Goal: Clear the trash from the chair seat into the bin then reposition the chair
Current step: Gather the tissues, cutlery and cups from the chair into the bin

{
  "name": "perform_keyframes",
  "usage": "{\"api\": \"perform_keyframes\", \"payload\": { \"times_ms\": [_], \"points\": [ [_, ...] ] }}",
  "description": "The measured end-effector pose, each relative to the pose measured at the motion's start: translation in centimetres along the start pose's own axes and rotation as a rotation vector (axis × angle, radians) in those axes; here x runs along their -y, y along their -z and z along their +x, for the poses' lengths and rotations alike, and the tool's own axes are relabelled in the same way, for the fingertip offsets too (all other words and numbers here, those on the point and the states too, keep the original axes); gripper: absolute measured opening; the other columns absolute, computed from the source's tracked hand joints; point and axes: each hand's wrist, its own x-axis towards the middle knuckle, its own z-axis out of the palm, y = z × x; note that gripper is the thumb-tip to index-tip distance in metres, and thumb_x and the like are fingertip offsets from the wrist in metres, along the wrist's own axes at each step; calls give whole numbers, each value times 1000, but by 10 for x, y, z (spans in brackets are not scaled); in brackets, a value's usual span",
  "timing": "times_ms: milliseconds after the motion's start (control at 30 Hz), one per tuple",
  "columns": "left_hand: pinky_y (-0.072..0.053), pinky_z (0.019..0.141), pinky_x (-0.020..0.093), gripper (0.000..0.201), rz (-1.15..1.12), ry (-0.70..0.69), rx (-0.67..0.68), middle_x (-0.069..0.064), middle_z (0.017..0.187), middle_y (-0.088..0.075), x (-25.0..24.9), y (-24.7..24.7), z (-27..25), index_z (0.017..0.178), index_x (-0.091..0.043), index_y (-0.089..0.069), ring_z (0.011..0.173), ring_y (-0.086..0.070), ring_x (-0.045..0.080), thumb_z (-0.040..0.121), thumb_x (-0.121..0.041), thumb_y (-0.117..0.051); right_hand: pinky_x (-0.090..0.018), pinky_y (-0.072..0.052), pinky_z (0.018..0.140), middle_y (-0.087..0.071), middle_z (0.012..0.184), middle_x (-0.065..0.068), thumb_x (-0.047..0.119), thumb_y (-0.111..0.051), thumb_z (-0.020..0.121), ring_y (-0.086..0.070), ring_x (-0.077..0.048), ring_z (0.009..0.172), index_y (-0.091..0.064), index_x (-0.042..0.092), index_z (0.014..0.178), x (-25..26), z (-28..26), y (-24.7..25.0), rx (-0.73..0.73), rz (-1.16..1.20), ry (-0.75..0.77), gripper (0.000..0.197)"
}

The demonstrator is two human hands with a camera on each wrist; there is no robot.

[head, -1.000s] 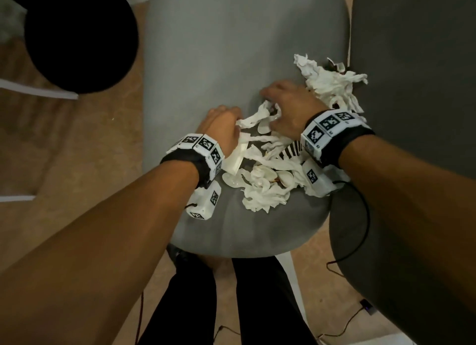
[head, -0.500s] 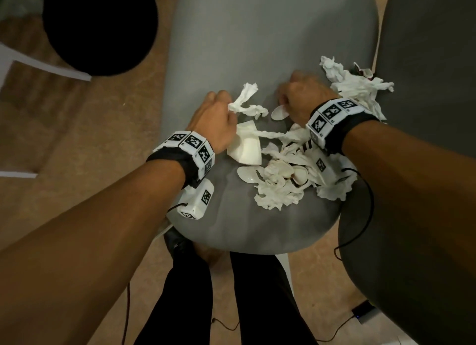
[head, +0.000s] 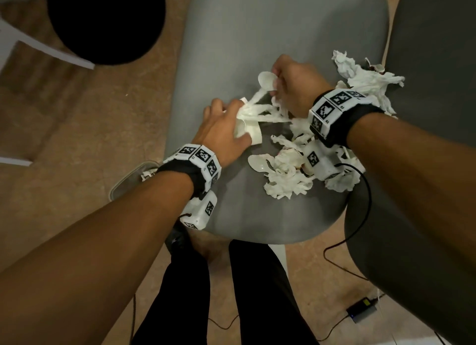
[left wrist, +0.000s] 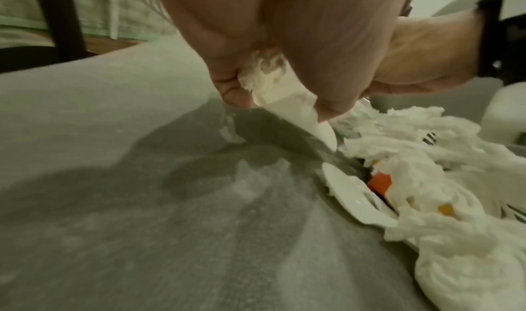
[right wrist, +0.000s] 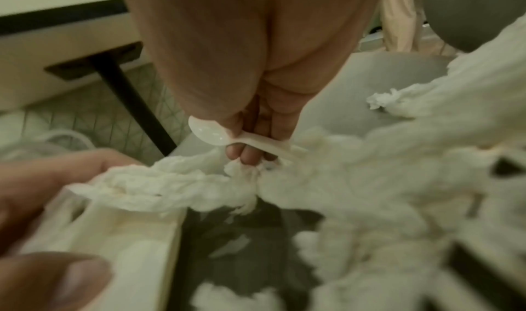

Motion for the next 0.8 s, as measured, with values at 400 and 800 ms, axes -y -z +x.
{"api": "perform_keyframes", "payload": {
  "times_ms": [400,800],
  "points": [
    [-39,102,35,62,-190,147,-168,6,129,-44,74,45,-57,139,-21,-43,125,-41,26,83,-34,-66,-35,-62,78,-74,86,-4,7,-47,99,-73,-18,81,-52,11,104,104,-10,-38,-61,843,-137,8],
    [-51,82,46,24,-312,314,-265,1,102,-64,192,50,-161,106,-28,-59,96,-59,28,83,-32,-51,-25,-59,67,-75,87,-9,6,-50,99,-72,-13,71,-55,11,100,224,-59,-193,209,774,-232,8]
  ]
}}
